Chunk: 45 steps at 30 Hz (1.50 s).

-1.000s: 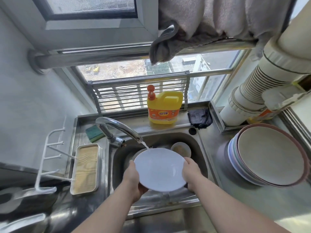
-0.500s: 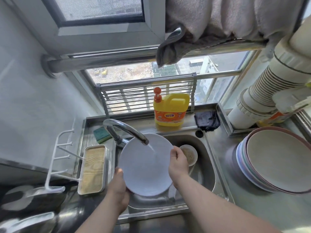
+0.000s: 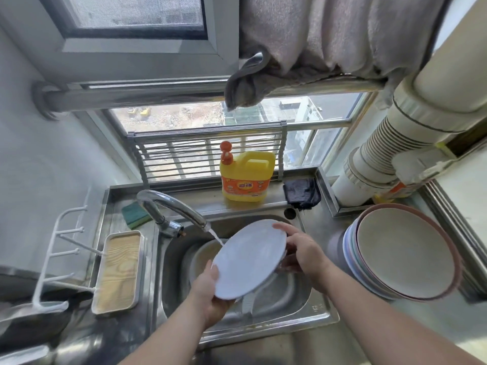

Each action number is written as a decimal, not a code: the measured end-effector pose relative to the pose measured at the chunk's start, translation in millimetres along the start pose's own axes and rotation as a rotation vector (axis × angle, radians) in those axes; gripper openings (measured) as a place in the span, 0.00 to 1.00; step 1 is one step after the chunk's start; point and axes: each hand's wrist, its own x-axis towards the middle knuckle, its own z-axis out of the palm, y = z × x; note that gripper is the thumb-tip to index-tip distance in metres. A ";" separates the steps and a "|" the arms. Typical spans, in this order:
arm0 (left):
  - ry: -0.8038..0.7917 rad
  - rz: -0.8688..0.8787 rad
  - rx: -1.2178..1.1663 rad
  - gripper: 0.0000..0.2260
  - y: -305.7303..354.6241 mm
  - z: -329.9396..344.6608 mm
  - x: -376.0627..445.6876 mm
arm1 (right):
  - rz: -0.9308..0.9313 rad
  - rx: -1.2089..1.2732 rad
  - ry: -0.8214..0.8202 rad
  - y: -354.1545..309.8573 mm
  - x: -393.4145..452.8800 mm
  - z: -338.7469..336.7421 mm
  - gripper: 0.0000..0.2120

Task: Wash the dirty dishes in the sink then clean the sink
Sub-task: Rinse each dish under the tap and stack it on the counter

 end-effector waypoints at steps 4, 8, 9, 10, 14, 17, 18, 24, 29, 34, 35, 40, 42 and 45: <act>-0.012 -0.076 -0.052 0.15 13.9 -9.5 -4.7 | 0.085 -0.093 -0.118 -2.9 -4.8 -11.2 0.21; -0.060 -0.152 -0.052 0.17 24.9 -19.3 -6.3 | -0.105 -0.429 -0.188 -8.7 -3.2 -16.0 0.09; -0.080 -0.160 -0.061 0.17 25.7 -20.2 -6.0 | -0.182 -0.554 -0.159 -9.7 0.3 -17.4 0.07; -0.083 -0.167 -0.083 0.17 25.6 -21.7 -5.2 | -0.247 -0.656 -0.128 -10.7 3.3 -17.7 0.06; -0.085 -0.199 -0.169 0.35 17.7 -17.7 -5.7 | -0.296 -0.592 -0.160 -15.0 9.0 -2.1 0.05; -0.046 -0.220 -0.153 0.40 9.8 -13.3 -3.6 | -0.221 -0.505 -0.181 -8.7 12.8 22.7 0.10; -0.027 -0.224 -0.131 0.40 7.7 -12.9 -3.0 | -0.219 -0.547 -0.152 -4.7 16.0 30.7 0.11; 0.112 -0.195 -0.046 0.34 11.5 -27.0 4.0 | -0.095 -0.513 -0.073 12.5 26.7 76.7 0.13; 0.139 -0.194 -0.051 0.33 12.2 -39.4 4.4 | 0.005 -0.245 -0.074 10.1 28.6 106.8 0.14; 0.152 -0.206 -0.186 0.28 11.1 -43.3 2.6 | 0.204 0.005 -0.025 4.3 38.5 128.7 0.09; 0.178 -0.188 -0.212 0.23 12.6 -44.3 3.3 | 0.241 0.040 -0.010 3.8 42.5 132.0 0.09; 0.260 -0.190 -0.396 0.08 30.9 -59.7 3.5 | 0.414 0.394 0.076 -8.1 59.6 143.6 0.06; 0.262 -0.159 -0.506 0.10 38.8 -63.0 5.3 | 0.460 0.462 0.087 -9.6 64.5 145.1 0.04; 0.235 -0.103 -0.636 0.11 47.1 -62.0 6.8 | 0.496 0.516 0.102 -9.7 69.2 145.3 0.05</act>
